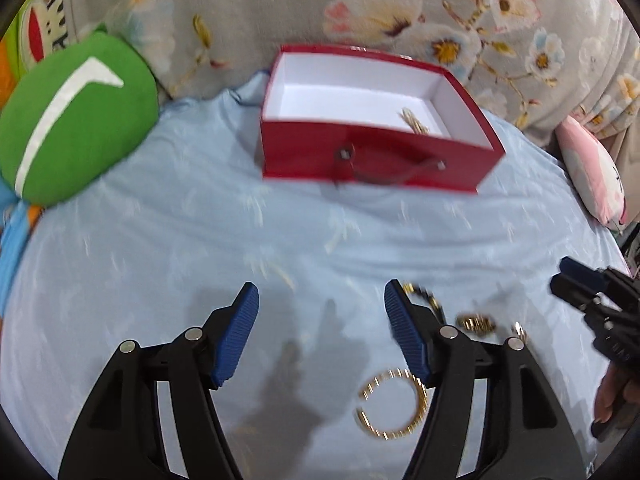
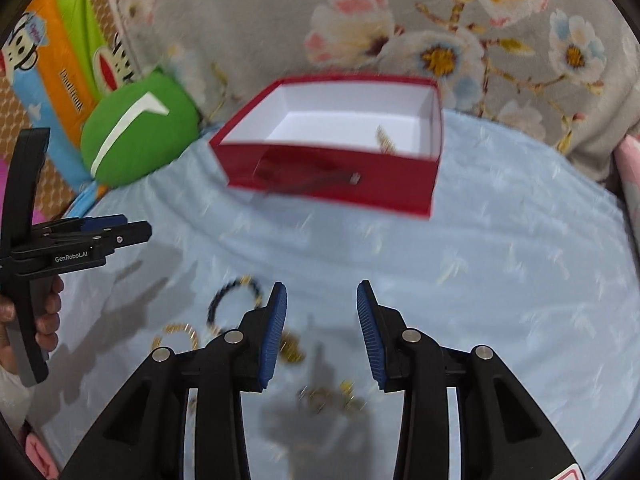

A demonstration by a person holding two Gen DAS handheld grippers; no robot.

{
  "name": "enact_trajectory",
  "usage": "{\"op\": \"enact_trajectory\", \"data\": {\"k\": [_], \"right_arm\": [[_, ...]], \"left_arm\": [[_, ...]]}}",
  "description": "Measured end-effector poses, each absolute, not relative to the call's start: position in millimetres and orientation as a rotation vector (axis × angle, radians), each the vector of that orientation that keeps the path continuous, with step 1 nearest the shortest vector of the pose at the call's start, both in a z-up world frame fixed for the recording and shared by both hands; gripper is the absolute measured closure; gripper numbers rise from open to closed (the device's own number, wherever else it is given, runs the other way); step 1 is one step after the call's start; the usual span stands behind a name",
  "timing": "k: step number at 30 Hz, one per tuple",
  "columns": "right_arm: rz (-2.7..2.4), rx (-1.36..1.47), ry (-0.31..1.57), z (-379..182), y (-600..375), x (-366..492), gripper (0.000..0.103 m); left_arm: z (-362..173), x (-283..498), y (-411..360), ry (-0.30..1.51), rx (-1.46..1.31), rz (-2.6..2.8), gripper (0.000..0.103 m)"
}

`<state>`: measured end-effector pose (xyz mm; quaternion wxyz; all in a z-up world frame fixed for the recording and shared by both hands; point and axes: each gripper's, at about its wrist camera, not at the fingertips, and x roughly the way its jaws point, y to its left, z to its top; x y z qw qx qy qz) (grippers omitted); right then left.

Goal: Organize jewelry
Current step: 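Withdraw both open tools from the red box back over the jewelry, then grasp the gold filigree brooch with the right tool while the left tool grasps the gold chain bangle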

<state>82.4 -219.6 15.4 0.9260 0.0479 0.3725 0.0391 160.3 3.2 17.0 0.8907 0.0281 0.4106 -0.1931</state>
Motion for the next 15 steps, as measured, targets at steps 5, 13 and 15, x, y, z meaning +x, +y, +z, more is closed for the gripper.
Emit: {"op": "enact_trajectory", "data": {"k": [5,13,15], "right_arm": [[0.098,0.103,0.811,-18.4,-200.3,79.6,0.067],[0.07,0.114,0.86,-45.9,-195.4,95.6,0.067],[0.071,0.125,0.864,-48.5,-195.3,99.3,0.067]], "left_arm": [[-8.3,124.4,0.2,0.892,0.024,-0.417,0.032],[-32.0,94.4,-18.4,0.885,0.133,-0.387,0.019],[-38.0,93.6,-21.1,0.898,0.138,-0.394,0.018]]}}
